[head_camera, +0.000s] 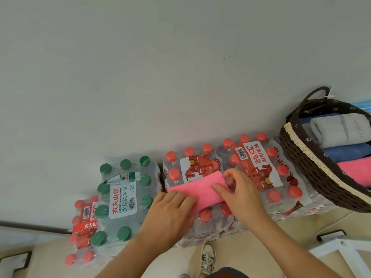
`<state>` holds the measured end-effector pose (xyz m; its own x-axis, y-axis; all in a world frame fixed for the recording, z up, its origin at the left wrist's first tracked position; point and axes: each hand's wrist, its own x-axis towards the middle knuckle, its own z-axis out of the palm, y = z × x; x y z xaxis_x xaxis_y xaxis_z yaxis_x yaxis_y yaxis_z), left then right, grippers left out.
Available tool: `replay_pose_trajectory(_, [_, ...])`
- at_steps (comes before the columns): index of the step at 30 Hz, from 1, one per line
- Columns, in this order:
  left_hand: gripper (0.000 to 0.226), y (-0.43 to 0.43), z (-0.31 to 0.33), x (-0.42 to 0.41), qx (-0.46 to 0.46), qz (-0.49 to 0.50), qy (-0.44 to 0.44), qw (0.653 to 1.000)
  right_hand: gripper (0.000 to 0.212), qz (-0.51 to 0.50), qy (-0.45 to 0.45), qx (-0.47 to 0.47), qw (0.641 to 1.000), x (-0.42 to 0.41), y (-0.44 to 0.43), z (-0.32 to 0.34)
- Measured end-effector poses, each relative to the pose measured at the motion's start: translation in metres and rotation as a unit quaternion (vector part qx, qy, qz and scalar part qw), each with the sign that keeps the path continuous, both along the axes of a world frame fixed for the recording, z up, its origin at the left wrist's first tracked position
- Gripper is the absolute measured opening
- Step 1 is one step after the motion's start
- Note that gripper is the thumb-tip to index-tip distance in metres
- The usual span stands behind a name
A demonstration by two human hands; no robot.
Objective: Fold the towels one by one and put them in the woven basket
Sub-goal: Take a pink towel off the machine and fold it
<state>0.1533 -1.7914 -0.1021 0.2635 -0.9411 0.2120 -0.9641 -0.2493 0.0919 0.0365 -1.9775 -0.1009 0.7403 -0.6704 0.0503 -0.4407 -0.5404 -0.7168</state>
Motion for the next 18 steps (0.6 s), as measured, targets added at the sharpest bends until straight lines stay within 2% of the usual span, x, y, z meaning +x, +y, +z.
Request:
replay_pose_trajectory(4, [0.043,-0.005,0.005,0.001,0.038,0.018,0.002,0.999,0.056,-0.021,0.072,0.06,0.995,0.012,-0.002,0.009])
replay_pose_trajectory(7, [0.045,-0.01,0.003,-0.001,0.048,0.01,-0.009,0.999,0.053,-0.017,0.114,0.036,0.993,0.014,-0.001,0.014])
replay_pose_trajectory(10, [0.049,-0.016,0.005,-0.003,0.063,0.005,-0.018,0.998,0.057,0.014,0.115,-0.107,0.988,0.014,0.006,0.011])
replay_pose_trajectory(13, [0.047,-0.022,0.008,-0.004,0.059,0.023,0.015,0.998,0.057,0.067,0.069,-0.266,0.959,0.013,0.016,0.004])
replay_pose_trajectory(16, [0.058,-0.022,0.01,0.0,0.049,0.085,0.098,0.99,0.048,0.133,0.06,-0.364,0.92,0.012,0.022,0.0])
replay_pose_trajectory(18, [0.052,-0.02,0.015,0.006,0.062,0.125,0.138,0.981,0.045,0.161,0.055,-0.384,0.908,0.009,0.022,-0.004])
